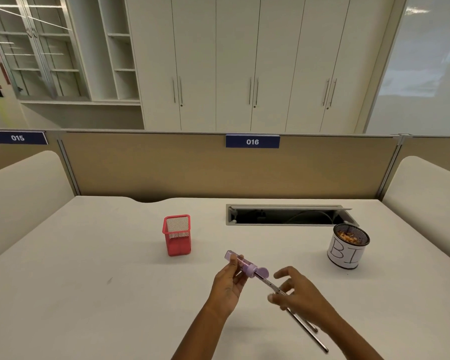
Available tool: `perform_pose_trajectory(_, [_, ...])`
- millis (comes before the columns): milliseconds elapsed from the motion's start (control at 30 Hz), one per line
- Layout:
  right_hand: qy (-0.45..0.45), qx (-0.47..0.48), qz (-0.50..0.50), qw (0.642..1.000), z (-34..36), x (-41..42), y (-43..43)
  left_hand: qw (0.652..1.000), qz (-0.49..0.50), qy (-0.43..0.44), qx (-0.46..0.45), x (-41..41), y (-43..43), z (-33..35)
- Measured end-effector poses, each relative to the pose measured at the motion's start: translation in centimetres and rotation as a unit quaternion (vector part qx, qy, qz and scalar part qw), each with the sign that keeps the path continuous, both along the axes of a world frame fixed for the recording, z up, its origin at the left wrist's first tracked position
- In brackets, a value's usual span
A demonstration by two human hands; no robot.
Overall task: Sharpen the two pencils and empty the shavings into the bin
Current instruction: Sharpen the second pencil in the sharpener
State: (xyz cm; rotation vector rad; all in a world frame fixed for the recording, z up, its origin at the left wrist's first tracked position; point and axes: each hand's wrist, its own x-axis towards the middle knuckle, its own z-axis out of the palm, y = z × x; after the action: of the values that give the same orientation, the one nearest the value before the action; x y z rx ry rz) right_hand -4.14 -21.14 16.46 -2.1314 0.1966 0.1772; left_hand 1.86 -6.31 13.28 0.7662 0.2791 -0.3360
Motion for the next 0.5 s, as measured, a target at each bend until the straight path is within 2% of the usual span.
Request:
perform_pose_trajectory(67, [-0.098, -0.188, 0.014, 0.977, -0.3, -0.5, 0.0, 0.999, 0.028, 0.013, -0.032, 0.0, 0.3, -0.3])
perform_pose_trajectory(100, [-0.168, -0.276, 0.015, 0.946, -1.2, -0.5, -0.4, 0.998, 0.040, 0.019, -0.044, 0.0, 0.4, -0.4])
perform_pose_trajectory(133, [-0.209, -0.322, 0.028, 0.923, -2.1, -0.6, -0.6, 0.997, 0.048, 0.022, -0.052, 0.0, 0.5, -0.4])
perform_pose_trajectory(200, [-0.251, -0.390, 0.035, 0.885, -2.8, -0.5, -0.8, 0.997, 0.053, 0.021, -0.054, 0.0, 0.6, -0.3])
perform_pose_trajectory(300, [-0.306, -0.410, 0.040, 0.858, -3.6, -0.3, -0.5, 0.998, 0.047, 0.016, -0.029, 0.0, 0.5, 0.0])
perform_pose_trajectory(367, [-0.300, -0.402, 0.030, 0.865, -3.4, -0.6, 0.0, 0.999, 0.042, 0.012, -0.006, 0.1, 0.5, 0.2])
perform_pose_trajectory(433, [-0.193, -0.309, -0.007, 0.931, -2.8, -0.6, 0.5, 0.999, 0.037, 0.003, 0.019, 0.3, 0.6, 0.5])
perform_pose_trajectory(467, [-0.112, -0.190, -0.016, 0.975, -2.2, -0.7, 0.7, 0.999, 0.033, -0.002, 0.031, 0.3, 0.6, 0.5])
perform_pose_trajectory(500, [-0.036, -0.048, -0.033, 0.998, -1.6, -0.7, 0.8, 0.999, 0.029, -0.006, 0.040, 0.4, 0.6, 0.7])
